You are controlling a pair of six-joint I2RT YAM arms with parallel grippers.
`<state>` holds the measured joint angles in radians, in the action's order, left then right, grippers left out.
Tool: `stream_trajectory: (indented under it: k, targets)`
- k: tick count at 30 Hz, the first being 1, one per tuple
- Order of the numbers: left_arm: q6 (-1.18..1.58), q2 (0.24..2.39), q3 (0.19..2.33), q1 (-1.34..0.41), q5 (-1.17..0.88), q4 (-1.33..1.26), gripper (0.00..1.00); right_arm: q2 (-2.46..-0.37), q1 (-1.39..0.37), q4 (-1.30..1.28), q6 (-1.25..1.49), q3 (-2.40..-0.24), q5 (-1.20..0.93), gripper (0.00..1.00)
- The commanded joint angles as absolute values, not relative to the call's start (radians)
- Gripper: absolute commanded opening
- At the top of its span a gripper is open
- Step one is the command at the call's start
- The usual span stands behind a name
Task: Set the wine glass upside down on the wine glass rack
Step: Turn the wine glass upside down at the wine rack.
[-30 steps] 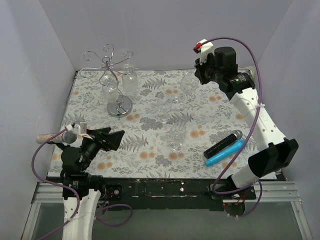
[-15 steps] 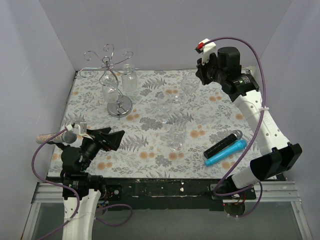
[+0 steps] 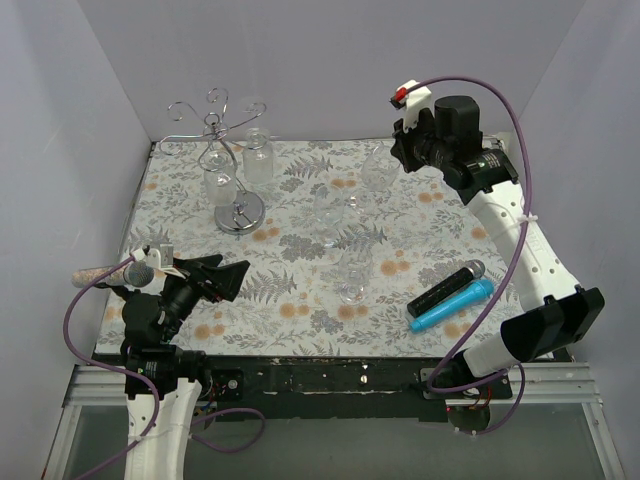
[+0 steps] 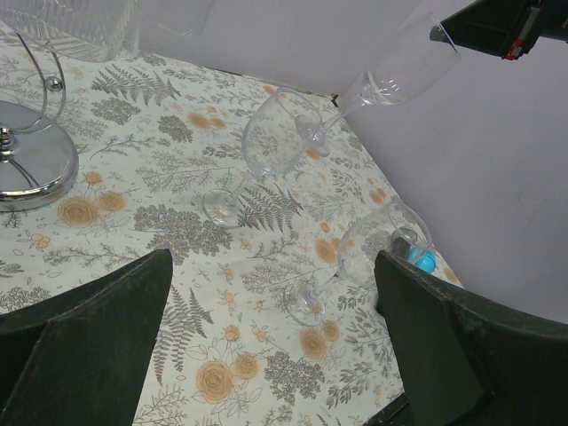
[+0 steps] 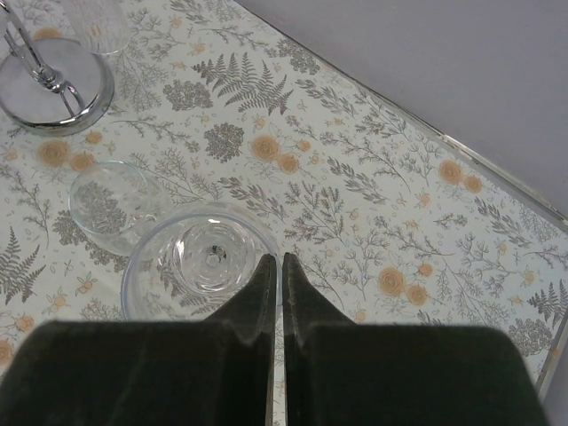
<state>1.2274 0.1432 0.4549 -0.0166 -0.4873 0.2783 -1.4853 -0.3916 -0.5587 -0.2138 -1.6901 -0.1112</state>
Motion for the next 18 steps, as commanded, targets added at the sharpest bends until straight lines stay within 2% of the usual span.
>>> stream_trajectory:
  k: [1, 18]
  targets:
    - [1.223, 0.155, 0.459, -0.021, -0.499, 0.264, 0.98, -1.437, -0.384, -0.492, -0.204, -1.704, -0.129, 0.01]
    - [1.224, 0.158, 0.457, -0.021, -0.500, 0.262, 0.98, -1.431, -0.385, -0.495, -0.201, -1.712, -0.144, 0.01]
